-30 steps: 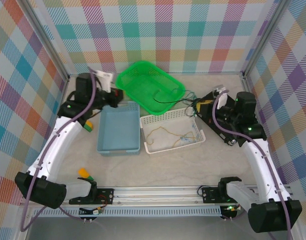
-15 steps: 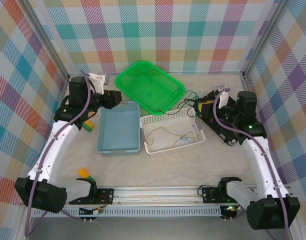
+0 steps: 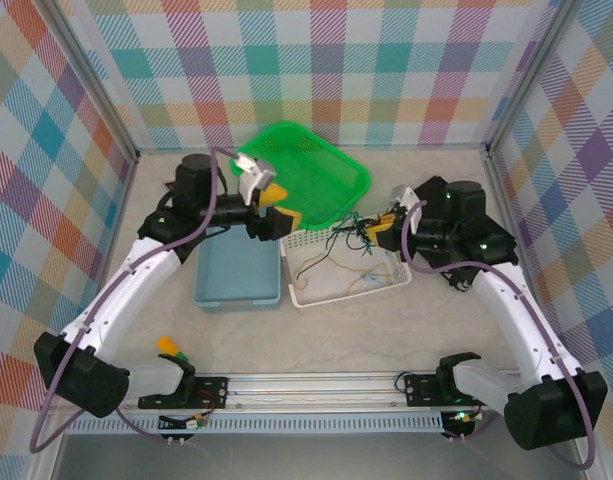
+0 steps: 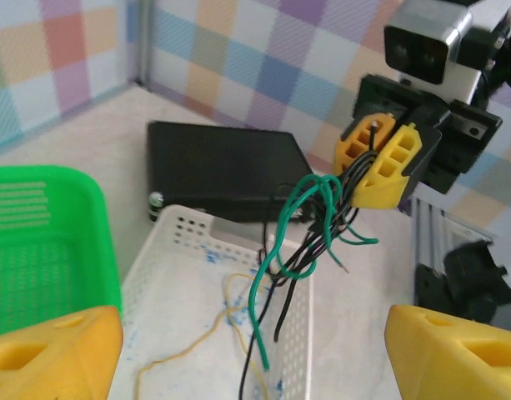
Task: Untangle the cables
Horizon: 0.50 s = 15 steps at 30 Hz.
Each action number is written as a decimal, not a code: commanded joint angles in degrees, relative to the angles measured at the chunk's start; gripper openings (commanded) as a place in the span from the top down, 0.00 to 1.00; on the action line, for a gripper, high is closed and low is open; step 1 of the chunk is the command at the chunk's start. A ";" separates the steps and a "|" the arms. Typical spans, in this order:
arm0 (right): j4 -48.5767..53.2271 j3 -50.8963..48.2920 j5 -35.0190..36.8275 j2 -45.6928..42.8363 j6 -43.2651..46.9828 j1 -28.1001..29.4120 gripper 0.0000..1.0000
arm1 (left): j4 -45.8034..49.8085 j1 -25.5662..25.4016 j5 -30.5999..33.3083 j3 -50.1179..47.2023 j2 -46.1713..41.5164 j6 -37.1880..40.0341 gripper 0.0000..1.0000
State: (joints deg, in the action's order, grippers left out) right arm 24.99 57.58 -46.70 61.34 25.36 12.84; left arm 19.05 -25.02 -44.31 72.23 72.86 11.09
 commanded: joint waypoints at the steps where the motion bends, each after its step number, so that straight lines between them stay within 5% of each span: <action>1: 2.96 2.61 -0.50 0.14 10.40 1.62 1.00 | 4.04 -2.56 -0.04 1.70 1.30 6.13 0.18; 10: 3.41 3.24 -2.37 -0.10 14.49 2.54 1.00 | 5.43 -7.72 0.48 4.25 6.65 7.97 0.27; 15: 3.11 3.15 -2.88 -0.36 14.95 2.63 1.00 | 6.60 -9.26 1.99 6.17 9.03 8.53 0.44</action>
State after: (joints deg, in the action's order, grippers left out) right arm 28.01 58.63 -46.76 61.56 37.80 15.09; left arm 24.12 -33.63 -42.72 76.07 81.21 18.02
